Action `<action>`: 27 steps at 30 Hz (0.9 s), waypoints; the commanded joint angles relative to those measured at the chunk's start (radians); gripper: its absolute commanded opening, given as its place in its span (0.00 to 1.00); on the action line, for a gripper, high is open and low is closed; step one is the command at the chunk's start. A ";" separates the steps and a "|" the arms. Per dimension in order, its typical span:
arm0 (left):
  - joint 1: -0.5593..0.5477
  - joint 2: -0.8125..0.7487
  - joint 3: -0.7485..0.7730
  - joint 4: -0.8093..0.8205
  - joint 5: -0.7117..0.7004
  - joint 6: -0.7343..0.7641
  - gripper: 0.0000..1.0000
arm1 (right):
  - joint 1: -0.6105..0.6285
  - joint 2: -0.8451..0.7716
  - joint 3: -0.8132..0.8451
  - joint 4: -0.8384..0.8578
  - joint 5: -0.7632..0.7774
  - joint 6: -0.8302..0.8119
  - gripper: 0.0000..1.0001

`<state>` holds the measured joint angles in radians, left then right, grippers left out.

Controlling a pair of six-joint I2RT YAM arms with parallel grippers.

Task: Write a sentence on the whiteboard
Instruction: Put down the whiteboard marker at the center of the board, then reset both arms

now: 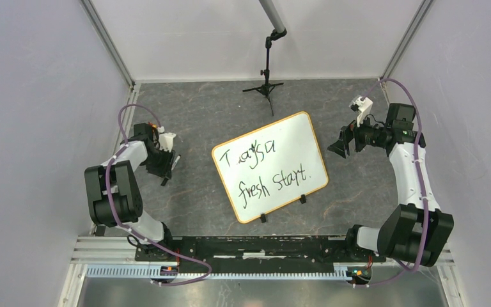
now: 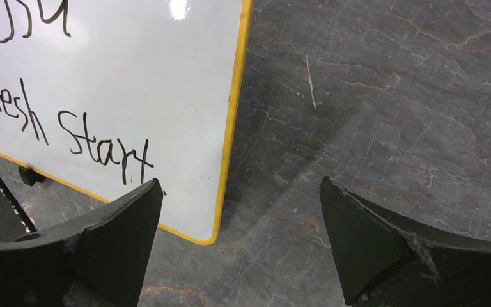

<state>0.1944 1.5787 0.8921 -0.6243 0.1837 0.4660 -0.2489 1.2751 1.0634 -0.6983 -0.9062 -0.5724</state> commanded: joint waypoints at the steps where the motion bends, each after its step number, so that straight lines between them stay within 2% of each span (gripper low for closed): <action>1: -0.001 -0.023 0.020 -0.036 0.011 0.053 0.49 | -0.009 0.007 0.034 -0.016 0.009 -0.032 0.98; 5: -0.001 -0.056 0.127 -0.128 0.046 0.040 0.66 | -0.019 0.025 0.075 -0.036 0.016 -0.046 0.98; 7: -0.001 -0.064 0.219 -0.196 0.087 0.029 0.80 | -0.032 0.046 0.120 -0.050 0.019 -0.049 0.98; 8: 0.000 -0.062 0.269 -0.243 0.113 0.026 0.96 | -0.042 0.054 0.143 -0.051 0.020 -0.047 0.98; 9: 0.000 -0.062 0.327 -0.274 0.142 0.016 1.00 | -0.053 0.066 0.174 -0.054 0.020 -0.043 0.98; 13: 0.006 -0.051 0.564 -0.369 0.228 -0.044 1.00 | -0.117 0.111 0.311 -0.057 0.022 -0.034 0.98; 19: 0.058 -0.036 0.819 -0.366 0.296 -0.202 1.00 | -0.224 0.211 0.503 -0.063 0.010 -0.007 0.98; 22: 0.100 -0.042 0.854 -0.320 0.293 -0.266 1.00 | -0.283 0.259 0.569 -0.061 -0.021 0.015 0.98; 27: 0.154 -0.056 0.819 -0.274 0.278 -0.317 1.00 | -0.334 0.302 0.586 -0.043 -0.030 0.027 0.98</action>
<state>0.3126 1.5486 1.7195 -0.9321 0.4397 0.2504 -0.5564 1.5494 1.6138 -0.7563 -0.9058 -0.5678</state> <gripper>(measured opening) 0.994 0.979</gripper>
